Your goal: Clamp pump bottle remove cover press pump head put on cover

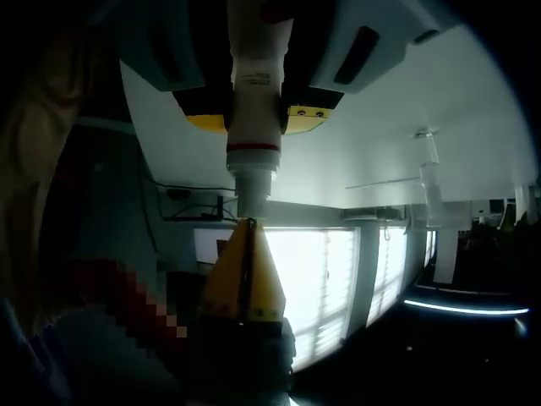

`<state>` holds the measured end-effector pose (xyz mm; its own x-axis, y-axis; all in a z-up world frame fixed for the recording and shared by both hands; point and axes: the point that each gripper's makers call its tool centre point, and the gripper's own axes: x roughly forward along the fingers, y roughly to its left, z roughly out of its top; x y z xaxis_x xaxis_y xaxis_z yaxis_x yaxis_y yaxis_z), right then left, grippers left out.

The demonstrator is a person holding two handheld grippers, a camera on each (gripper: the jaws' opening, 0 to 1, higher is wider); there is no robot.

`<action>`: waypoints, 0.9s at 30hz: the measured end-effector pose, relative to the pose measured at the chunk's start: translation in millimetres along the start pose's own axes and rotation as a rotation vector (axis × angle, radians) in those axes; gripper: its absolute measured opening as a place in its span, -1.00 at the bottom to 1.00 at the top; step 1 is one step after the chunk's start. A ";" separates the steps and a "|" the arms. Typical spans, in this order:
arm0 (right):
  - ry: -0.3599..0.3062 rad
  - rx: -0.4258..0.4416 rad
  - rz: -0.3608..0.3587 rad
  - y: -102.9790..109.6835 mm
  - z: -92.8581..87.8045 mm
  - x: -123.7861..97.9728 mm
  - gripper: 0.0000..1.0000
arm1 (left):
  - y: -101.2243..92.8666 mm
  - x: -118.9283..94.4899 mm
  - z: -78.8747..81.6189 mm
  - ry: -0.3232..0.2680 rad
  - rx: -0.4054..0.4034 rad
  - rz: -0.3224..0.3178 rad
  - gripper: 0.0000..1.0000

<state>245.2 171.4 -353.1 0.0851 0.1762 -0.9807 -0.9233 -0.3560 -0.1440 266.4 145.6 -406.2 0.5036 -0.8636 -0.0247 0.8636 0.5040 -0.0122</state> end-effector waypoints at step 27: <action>0.018 0.013 0.009 2.0 -0.3 7.4 -1.00 | -0.3 0.1 0.2 0.000 0.000 0.000 -0.75</action>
<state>244.1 171.8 -360.7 0.0839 0.1563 -0.9841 -0.9287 -0.3458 -0.1341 266.2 145.3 -406.0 0.5035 -0.8636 -0.0249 0.8637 0.5039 -0.0122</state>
